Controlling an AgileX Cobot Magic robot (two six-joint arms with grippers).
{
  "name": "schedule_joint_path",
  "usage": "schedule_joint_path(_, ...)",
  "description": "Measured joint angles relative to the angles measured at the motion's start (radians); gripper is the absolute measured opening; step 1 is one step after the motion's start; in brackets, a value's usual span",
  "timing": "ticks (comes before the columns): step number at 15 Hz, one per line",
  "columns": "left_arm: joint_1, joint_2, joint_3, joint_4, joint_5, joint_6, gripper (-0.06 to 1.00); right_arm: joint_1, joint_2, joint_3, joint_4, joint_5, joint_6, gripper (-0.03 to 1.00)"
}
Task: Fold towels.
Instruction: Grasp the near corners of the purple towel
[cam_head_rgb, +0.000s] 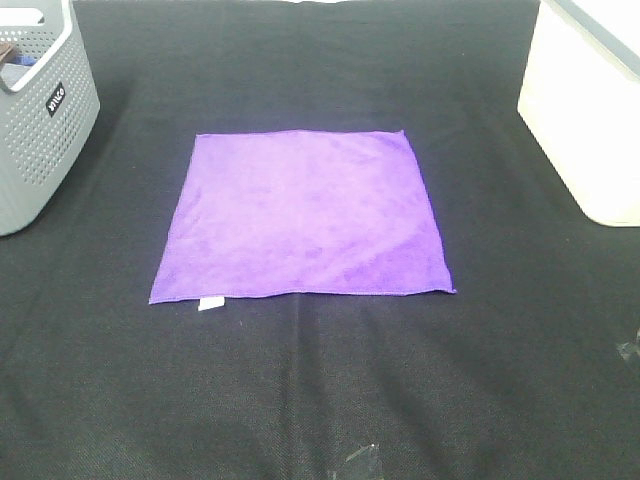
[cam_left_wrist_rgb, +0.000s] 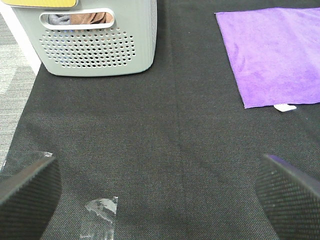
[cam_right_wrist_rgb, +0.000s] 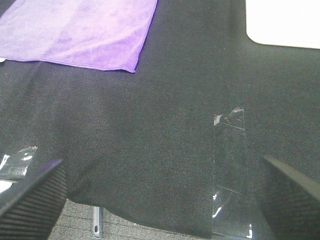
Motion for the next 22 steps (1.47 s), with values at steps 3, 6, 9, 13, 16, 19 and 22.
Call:
schedule_joint_path(3, 0.0, 0.0, 0.0, 0.0, 0.0, 0.0, 0.99, 0.0, 0.0, 0.0, 0.0, 0.0, -0.01, 0.97)
schedule_joint_path(6, 0.0, 0.144, -0.066, -0.022, 0.006, 0.02, 0.99, 0.0, 0.11, -0.056, 0.029, -0.001, -0.002, 0.97)
schedule_joint_path(9, 0.0, 0.582, -0.256, -0.012, 0.031, 0.038, 0.98, 0.0, 0.506, -0.18, 0.081, -0.077, 0.011, 0.97)
schedule_joint_path(13, 0.009, 1.184, -0.526, -0.148, -0.01, 0.118, 0.96, 0.0, 1.171, -0.411, 0.179, -0.251, -0.055, 0.93)
schedule_joint_path(16, 0.061, 1.403, -0.617, -0.267, -0.036, 0.186, 0.96, 0.0, 1.421, -0.587, 0.241, -0.245, -0.121, 0.92)
schedule_joint_path(19, 0.171, 1.597, -0.634, -0.477, -0.092, 0.344, 0.94, -0.041, 1.615, -0.748, 0.284, -0.209, -0.163, 0.9)
schedule_joint_path(22, 0.198, 1.706, -0.634, -0.603, -0.094, 0.506, 0.92, -0.165, 1.707, -0.788, 0.452, -0.17, -0.288, 0.88)
